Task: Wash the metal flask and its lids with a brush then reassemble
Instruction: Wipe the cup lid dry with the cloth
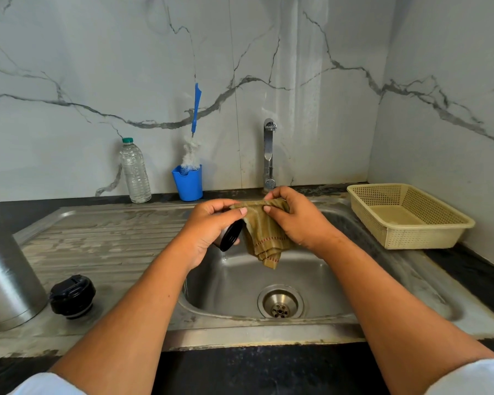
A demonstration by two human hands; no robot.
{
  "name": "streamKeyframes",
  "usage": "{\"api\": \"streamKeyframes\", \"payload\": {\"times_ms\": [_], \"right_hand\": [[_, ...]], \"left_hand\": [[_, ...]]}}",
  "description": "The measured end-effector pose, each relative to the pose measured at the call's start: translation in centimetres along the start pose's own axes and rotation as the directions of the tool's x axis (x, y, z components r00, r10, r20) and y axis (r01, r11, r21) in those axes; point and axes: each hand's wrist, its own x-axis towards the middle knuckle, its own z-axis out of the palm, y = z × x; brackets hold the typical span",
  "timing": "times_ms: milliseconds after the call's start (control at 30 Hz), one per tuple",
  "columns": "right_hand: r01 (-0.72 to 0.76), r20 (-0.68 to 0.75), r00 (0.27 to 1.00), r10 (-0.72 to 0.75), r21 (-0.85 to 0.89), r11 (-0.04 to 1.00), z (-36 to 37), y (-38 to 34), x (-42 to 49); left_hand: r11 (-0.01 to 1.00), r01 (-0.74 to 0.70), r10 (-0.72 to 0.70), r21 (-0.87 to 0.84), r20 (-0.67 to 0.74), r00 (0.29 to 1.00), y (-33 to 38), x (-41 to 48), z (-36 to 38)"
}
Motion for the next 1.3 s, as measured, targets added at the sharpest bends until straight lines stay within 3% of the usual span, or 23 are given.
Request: {"api": "streamKeyframes", "payload": {"times_ms": [100, 400, 600, 700, 867, 1000, 1067, 1167, 1233, 1300], "right_hand": [[-0.055, 0.042, 0.998, 0.051, 0.120, 0.991, -0.2, -0.2, -0.1], [-0.074, 0.033, 0.997, 0.069, 0.195, 0.978, -0.8, -0.1, 0.0], [-0.221, 0.212, 0.964, 0.161, 0.302, 0.927, -1.3, -0.2, -0.4], [-0.267, 0.314, 0.932, 0.181, 0.257, 0.929, -1.7, -0.5, -0.8], [-0.344, 0.304, 0.927, 0.220, 0.452, 0.823, -1.7, -0.8, -1.5], [-0.375, 0.219, 0.927, 0.306, 0.484, 0.791, -2.0, -1.1, -1.4], [-0.377, 0.156, 0.925, 0.347, 0.497, 0.782, -2.8, -1.7, -1.4], [-0.424, 0.109, 0.889, 0.445, 0.563, 0.709, -4.9, -2.5, -1.2], [-0.438, 0.074, 0.857, 0.510, 0.626, 0.645, -6.6, -2.8, -0.6], [-0.460, 0.064, 0.821, 0.567, 0.663, 0.591, -8.4, -2.9, -0.2]], "left_hand": [[0.999, 0.034, -0.035, 0.030, 0.039, 0.999, 0.1, -0.2, 0.0], [0.987, 0.108, -0.120, 0.122, 0.091, 0.989, -0.1, -0.3, -0.2], [0.992, 0.122, -0.123, 0.014, 0.092, 0.988, 0.3, -0.4, -0.1], [0.991, 0.134, -0.131, -0.027, 0.085, 0.988, 0.5, -0.4, -0.2], [0.981, 0.165, -0.154, -0.105, 0.107, 0.982, 0.8, -0.6, -0.1], [0.954, 0.199, -0.186, -0.224, 0.077, 0.980, 0.6, -0.8, 0.9], [0.894, 0.248, -0.242, -0.372, 0.064, 0.968, 0.5, -1.0, 1.1], [0.662, 0.326, -0.357, -0.675, 0.098, 0.929, 0.7, -1.1, 1.4], [0.510, 0.338, -0.402, -0.791, 0.128, 0.907, 1.1, -1.3, 1.8], [0.423, 0.344, -0.413, -0.838, 0.159, 0.897, 1.4, -1.6, 2.4]]}}
